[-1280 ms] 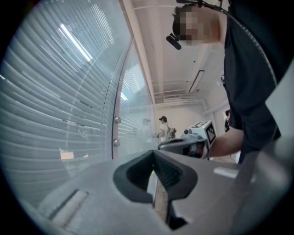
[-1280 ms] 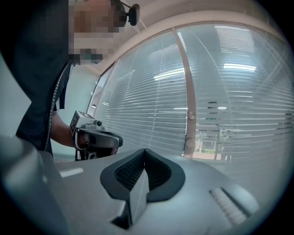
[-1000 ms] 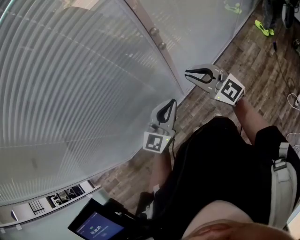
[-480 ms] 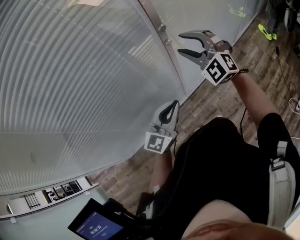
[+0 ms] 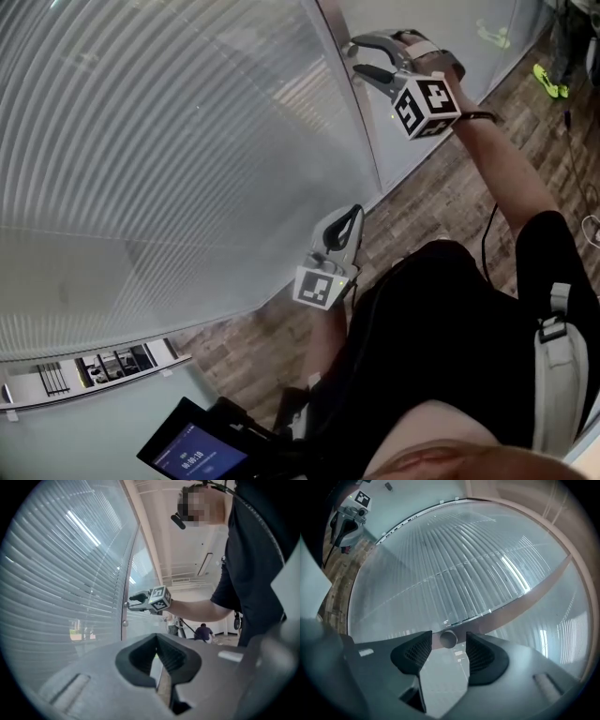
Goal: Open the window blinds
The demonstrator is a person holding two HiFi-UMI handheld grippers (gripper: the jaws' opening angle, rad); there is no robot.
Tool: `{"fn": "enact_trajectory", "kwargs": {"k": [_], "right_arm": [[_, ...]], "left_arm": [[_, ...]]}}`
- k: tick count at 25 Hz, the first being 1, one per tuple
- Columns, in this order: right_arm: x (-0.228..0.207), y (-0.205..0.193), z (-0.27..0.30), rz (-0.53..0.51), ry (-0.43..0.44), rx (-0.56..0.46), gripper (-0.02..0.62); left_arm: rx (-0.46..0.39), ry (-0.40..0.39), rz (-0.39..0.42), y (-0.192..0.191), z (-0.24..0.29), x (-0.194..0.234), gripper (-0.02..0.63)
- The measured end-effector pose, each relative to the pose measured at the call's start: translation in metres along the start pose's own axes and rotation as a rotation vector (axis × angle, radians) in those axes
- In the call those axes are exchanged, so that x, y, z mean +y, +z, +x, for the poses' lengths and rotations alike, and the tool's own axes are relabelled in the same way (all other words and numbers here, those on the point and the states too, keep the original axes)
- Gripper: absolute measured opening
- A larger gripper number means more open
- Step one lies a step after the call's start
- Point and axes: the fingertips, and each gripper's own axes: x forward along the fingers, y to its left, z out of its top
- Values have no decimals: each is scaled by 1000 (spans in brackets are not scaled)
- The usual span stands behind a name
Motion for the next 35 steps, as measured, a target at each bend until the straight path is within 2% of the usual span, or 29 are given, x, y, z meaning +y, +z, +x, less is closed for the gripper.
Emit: {"fn": "enact_trajectory", "kwargs": {"k": [6, 13, 18, 22, 28, 35], "right_arm": [[0, -5, 16, -58, -14, 54, 159], [4, -14, 24, -132, -21, 103, 123], [1, -12, 24, -86, -33, 103, 129], [-3, -12, 23, 81, -30, 94, 127], [-9, -14, 20, 547, -38, 39, 127], [-9, -17, 22, 930, -23, -40, 127]], "left_arm": [[-2, 22, -3, -4, -12, 5, 3], [4, 45, -11, -5, -17, 13, 3], [2, 43, -20, -6, -18, 12, 3], [5, 34, -18, -5, -17, 9, 3], [6, 29, -17, -7, -16, 6, 3], [12, 26, -19, -6, -17, 6, 3]]}}
